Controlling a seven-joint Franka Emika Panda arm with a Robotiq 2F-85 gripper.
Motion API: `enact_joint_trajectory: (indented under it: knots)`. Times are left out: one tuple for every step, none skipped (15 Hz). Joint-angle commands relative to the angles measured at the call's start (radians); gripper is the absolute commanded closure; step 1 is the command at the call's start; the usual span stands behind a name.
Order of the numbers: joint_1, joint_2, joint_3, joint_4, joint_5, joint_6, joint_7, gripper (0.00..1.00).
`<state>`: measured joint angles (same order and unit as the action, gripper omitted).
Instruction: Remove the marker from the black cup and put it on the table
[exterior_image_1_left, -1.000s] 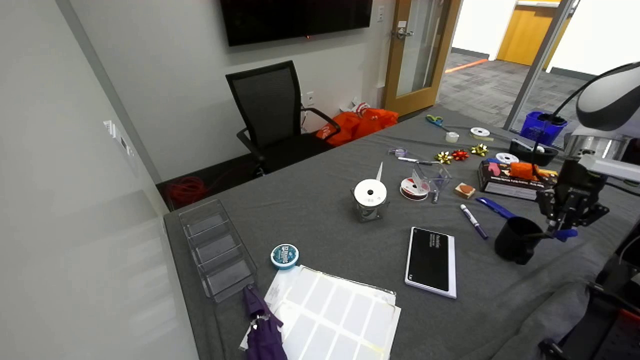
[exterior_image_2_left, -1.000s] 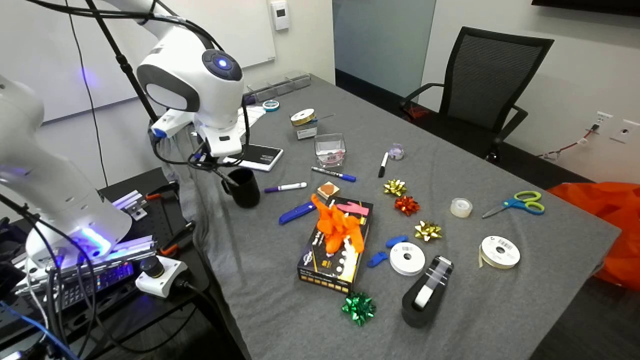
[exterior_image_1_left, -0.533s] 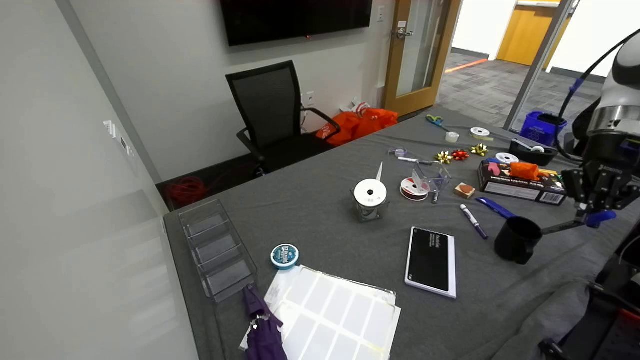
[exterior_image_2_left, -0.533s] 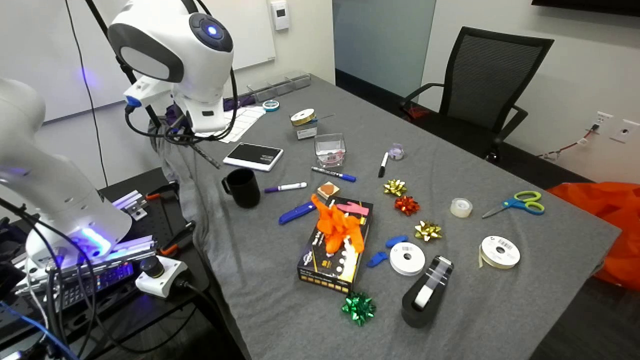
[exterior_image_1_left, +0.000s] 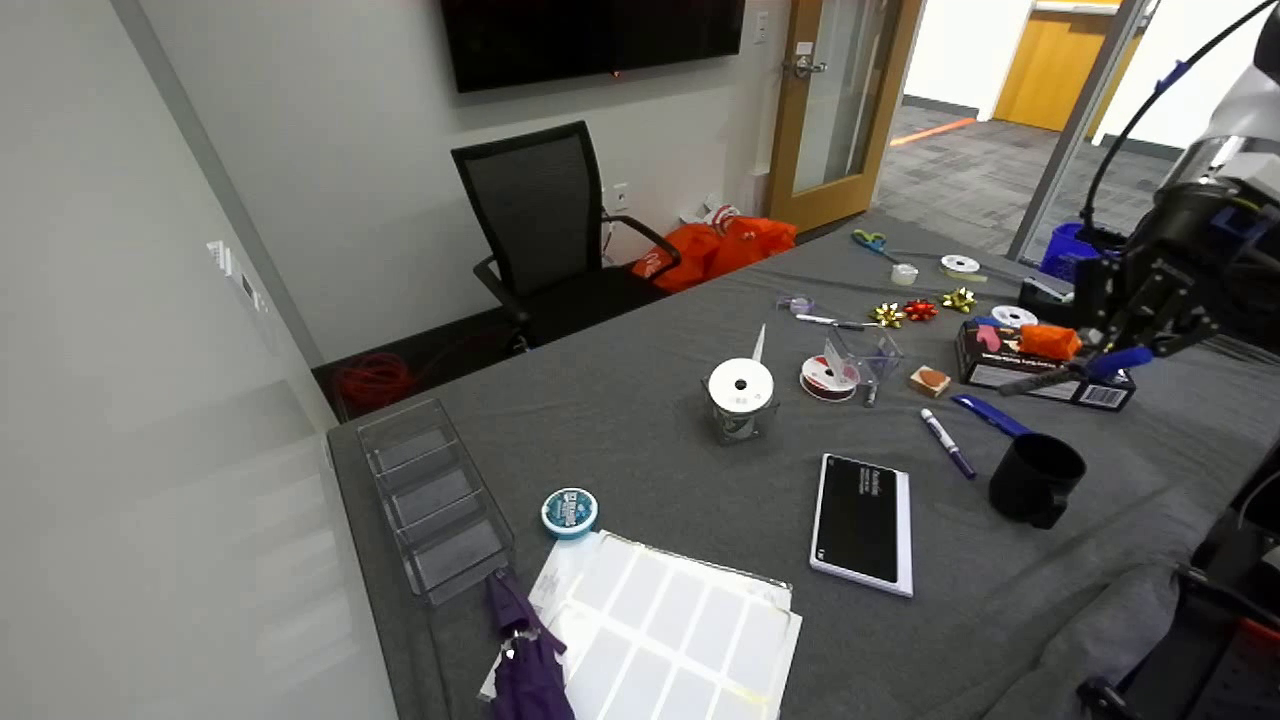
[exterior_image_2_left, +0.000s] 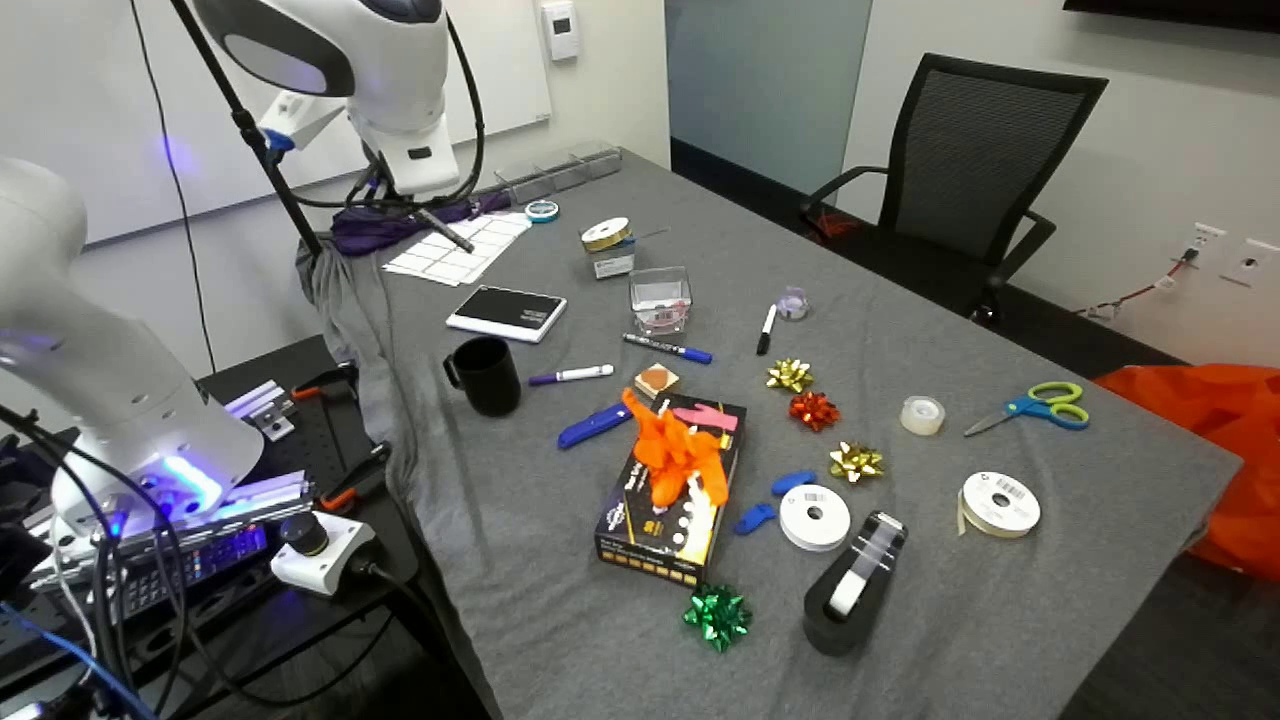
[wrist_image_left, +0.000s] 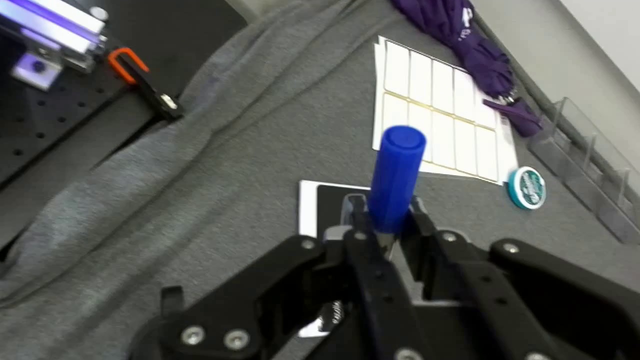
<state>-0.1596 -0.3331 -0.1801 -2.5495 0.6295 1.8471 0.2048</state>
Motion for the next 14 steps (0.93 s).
enact_joint_trajectory:
  knots:
    - [0.042,0.072,0.069,0.064,0.149,0.162,0.047,0.95]
    - [0.054,0.093,0.089,0.080,0.185,0.217,0.064,0.95]
    - [0.064,0.117,0.108,0.095,0.209,0.274,0.079,0.95]
    - [0.074,0.139,0.122,0.106,0.230,0.328,0.085,0.95]
    - [0.082,0.170,0.135,0.117,0.242,0.386,0.088,0.95]
    - [0.091,0.201,0.146,0.125,0.248,0.446,0.089,0.95]
    - [0.097,0.229,0.153,0.133,0.247,0.494,0.095,0.95]
    - [0.103,0.259,0.156,0.138,0.248,0.542,0.088,0.95]
    - [0.108,0.292,0.156,0.144,0.245,0.585,0.080,0.95]
    - [0.112,0.323,0.155,0.151,0.243,0.624,0.077,0.95]
    - [0.115,0.355,0.153,0.156,0.242,0.662,0.069,0.95]
    - [0.118,0.385,0.152,0.161,0.243,0.701,0.064,0.95]
    - [0.119,0.413,0.151,0.168,0.245,0.734,0.057,0.95]
    - [0.120,0.441,0.150,0.174,0.247,0.767,0.050,0.95]
